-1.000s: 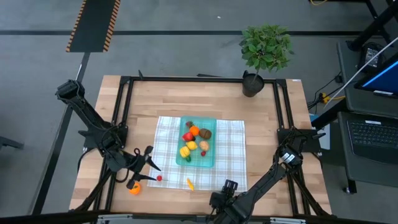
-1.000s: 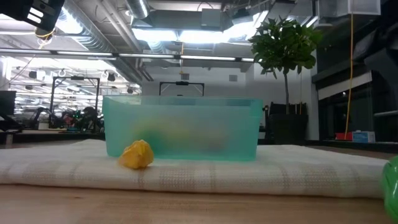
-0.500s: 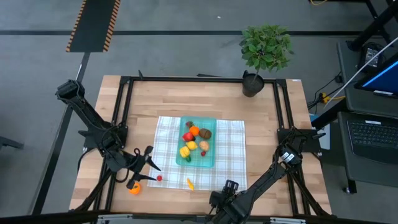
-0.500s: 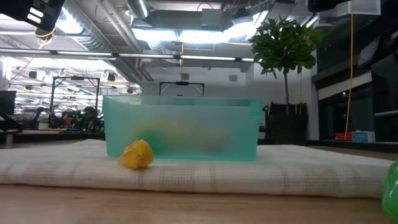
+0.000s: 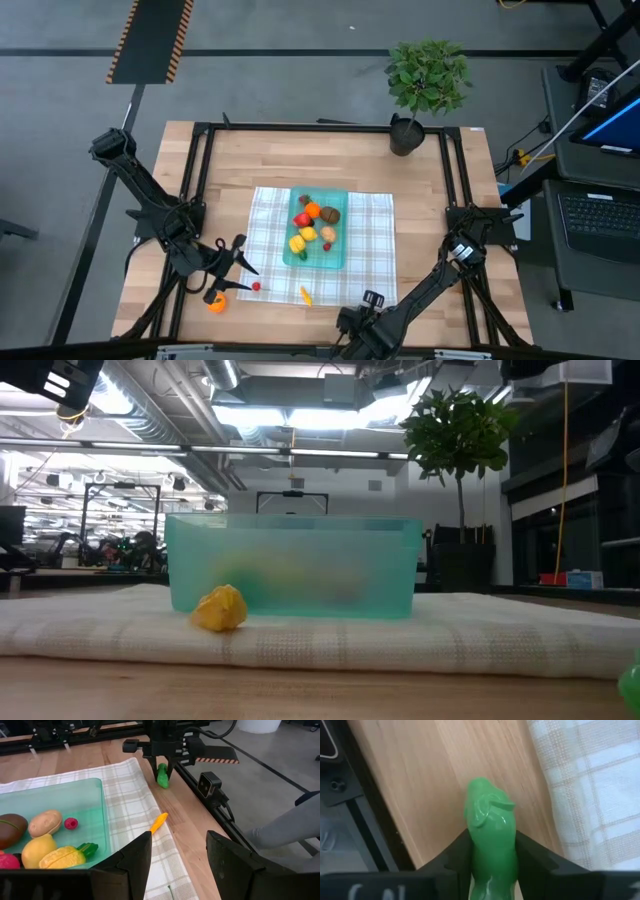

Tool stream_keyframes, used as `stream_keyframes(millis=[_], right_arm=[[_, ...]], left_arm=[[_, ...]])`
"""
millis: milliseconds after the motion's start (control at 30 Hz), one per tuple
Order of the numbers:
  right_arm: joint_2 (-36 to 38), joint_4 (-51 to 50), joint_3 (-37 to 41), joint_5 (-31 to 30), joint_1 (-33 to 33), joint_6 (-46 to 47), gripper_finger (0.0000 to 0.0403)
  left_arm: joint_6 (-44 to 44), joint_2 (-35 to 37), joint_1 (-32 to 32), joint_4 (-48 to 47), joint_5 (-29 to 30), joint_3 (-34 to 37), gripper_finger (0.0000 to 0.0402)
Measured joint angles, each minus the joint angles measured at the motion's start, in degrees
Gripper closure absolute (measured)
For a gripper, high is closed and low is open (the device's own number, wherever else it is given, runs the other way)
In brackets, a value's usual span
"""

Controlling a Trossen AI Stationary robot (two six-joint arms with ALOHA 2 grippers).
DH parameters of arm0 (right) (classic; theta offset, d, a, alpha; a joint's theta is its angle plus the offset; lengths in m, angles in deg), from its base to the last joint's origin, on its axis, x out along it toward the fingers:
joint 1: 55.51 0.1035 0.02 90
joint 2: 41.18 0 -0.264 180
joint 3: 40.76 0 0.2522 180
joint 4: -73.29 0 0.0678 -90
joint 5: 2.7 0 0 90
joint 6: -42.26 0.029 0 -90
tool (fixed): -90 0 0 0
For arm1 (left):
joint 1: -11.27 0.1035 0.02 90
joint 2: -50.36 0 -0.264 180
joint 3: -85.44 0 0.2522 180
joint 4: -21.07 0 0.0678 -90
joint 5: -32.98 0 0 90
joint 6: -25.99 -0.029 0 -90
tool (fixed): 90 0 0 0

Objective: Pick and placing Produce into tupperware
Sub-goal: Put the green pea into the blue bin

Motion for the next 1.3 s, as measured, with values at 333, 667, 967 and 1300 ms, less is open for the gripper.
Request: stream_keyframes(millis=[333,667,967,1300], right_arm=[[-0.31,0.01,-1.87,0.02,-0.09,-0.01,0.028],[-0.31,-4.09,-9.41,-6.42,-0.09,-2.64,0.0275],[-0.17,-20.6,-18.05,-13.99,0.02,-3.83,0.0284],[4.94,-24.19,-22.61,-19.0,-0.8,-7.89,0.0284]], left_arm=[[0.0,0.0,0.0,0.0,0.02,-0.02,0.0223],[0.0,0.0,0.0,0.0,0.01,-0.02,0.0223],[1.33,0.0,0.0,0.0,0.01,0.0,0.0223],[1.33,0.0,0.0,0.02,0.01,-0.02,0.0223]])
